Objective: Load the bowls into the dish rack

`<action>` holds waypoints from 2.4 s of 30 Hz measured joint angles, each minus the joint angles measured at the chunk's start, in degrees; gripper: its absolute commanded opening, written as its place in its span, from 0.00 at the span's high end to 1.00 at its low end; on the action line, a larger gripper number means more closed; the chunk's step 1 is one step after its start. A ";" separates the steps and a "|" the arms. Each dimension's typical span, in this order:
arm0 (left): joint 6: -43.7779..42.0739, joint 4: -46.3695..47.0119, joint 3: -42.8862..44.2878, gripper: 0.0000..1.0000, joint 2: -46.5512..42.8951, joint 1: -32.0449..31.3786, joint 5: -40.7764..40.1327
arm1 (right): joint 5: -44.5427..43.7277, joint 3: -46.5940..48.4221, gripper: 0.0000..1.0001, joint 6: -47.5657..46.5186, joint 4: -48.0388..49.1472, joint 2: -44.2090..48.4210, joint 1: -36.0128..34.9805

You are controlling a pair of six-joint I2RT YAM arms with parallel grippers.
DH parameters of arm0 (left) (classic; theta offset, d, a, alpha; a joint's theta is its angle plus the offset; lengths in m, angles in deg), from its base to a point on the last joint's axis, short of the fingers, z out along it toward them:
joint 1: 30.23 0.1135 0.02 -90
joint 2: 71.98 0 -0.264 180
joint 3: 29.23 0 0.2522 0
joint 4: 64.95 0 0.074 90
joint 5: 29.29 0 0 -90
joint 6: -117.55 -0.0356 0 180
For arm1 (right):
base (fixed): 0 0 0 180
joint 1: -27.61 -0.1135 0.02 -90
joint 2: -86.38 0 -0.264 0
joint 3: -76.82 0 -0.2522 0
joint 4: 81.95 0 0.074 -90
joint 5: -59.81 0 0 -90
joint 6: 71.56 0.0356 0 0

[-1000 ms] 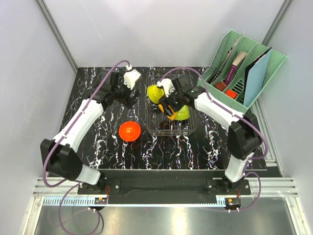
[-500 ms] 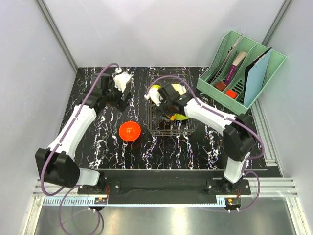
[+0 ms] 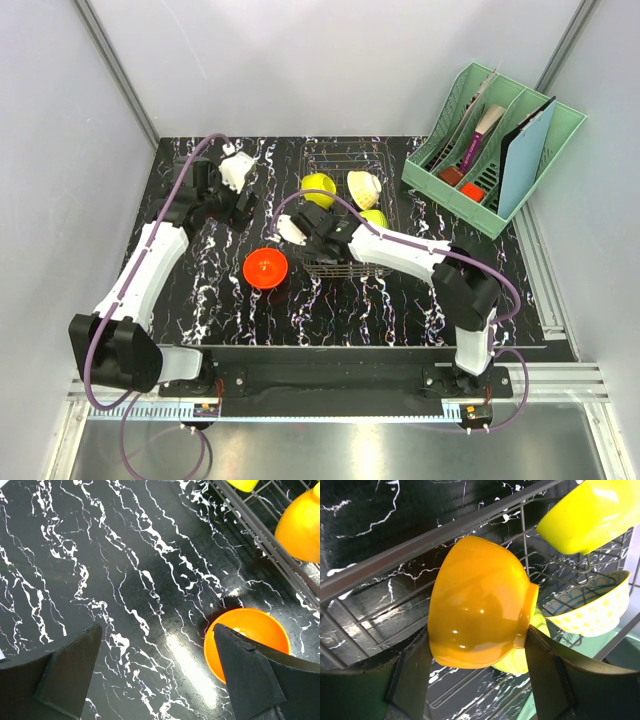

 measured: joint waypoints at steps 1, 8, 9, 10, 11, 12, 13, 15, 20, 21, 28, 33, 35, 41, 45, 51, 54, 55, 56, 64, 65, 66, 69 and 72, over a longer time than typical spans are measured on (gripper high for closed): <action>-0.11 -0.02 -0.11 0.01 -0.09 0.22 0.15 | -0.48 -0.24 1.00 -0.74 0.26 0.00 -0.13; -0.39 0.39 -0.90 0.01 -0.20 1.64 1.31 | -1.77 -0.70 0.93 -3.34 -0.72 -0.04 -0.13; -0.39 0.39 -1.01 0.01 -0.20 1.75 1.44 | -1.81 -0.68 0.92 -3.67 -1.11 -0.04 -0.13; -0.39 0.37 -1.03 0.01 -0.20 1.81 1.51 | -1.86 -0.57 0.90 -3.80 -1.49 -0.04 -0.13; -0.39 0.37 -1.03 0.01 -0.20 1.88 1.53 | -1.92 -0.35 0.86 -4.00 -2.14 -0.04 -0.11; -0.39 0.39 -1.03 0.01 -0.20 1.92 1.60 | -1.84 -0.11 0.84 -4.09 -2.80 -0.04 -0.02; -0.39 0.39 -1.03 0.01 -0.20 1.95 1.73 | -1.64 0.26 0.80 -4.17 -3.78 -0.07 0.02; -0.39 0.39 -1.03 0.01 -0.20 1.99 1.92 | -0.98 1.07 0.72 -4.22 -5.73 -0.07 0.09; -0.37 0.42 -1.03 0.01 -0.20 1.99 2.14 | 0.61 2.49 0.53 -4.22 -9.57 -0.09 0.11; -0.37 0.42 -1.03 0.01 -0.20 1.99 2.14 | 0.92 2.73 0.50 -4.24 -10.23 -0.09 0.11; -0.37 0.42 -1.01 0.01 -0.20 1.99 2.14 | 3.13 4.33 0.30 -4.39 -14.10 -0.09 0.26; -0.35 0.39 -0.90 0.01 -0.20 1.99 2.14 | 4.35 5.01 0.21 -4.68 -15.78 -0.15 0.37; -0.37 0.42 -0.74 0.01 -0.20 1.99 2.14 | 5.05 5.07 0.15 -4.85 -16.33 -0.26 0.39; -0.35 0.42 -0.59 0.01 -0.20 2.10 2.14 | 8.04 5.42 0.08 -5.20 -18.49 -1.44 0.44; -0.35 0.42 -0.59 0.01 -0.20 2.14 2.16 | 8.28 6.10 0.07 -5.20 -19.32 -1.99 0.42; -0.37 0.42 -0.59 0.01 -0.20 2.14 2.19 | 9.33 8.22 0.05 -4.63 -20.87 -3.28 0.44; -0.35 0.42 -0.59 0.01 -0.20 2.16 2.21 | 11.17 9.73 0.00 -3.91 -22.01 -3.67 0.44; -0.35 0.42 -0.59 0.01 -0.20 2.16 2.25 | 12.13 10.12 0.00 -3.74 -22.29 -3.69 0.44; -0.35 0.44 -0.59 0.01 -0.20 2.19 2.32 | 13.03 10.43 0.00 -3.63 -22.49 -3.69 0.44; -0.31 0.44 -0.59 0.01 -0.20 2.21 2.54 | 17.25 12.02 0.00 -2.95 -22.69 -4.55 0.44; -0.31 0.42 -0.59 0.01 -0.20 2.21 2.54 | 17.51 12.09 0.00 -2.93 -22.69 -4.63 0.44; -0.31 0.42 -0.59 0.01 -0.20 2.21 2.54 | 17.81 12.17 0.00 -2.93 -22.69 -4.63 0.44; -0.31 0.42 -0.59 0.01 -0.20 2.21 2.54 | 18.25 12.37 0.00 -2.89 -22.77 -4.66 0.44; -0.31 0.44 -0.59 0.01 -0.20 2.21 2.54 | 18.51 12.50 0.00 -2.86 -22.97 -4.66 0.44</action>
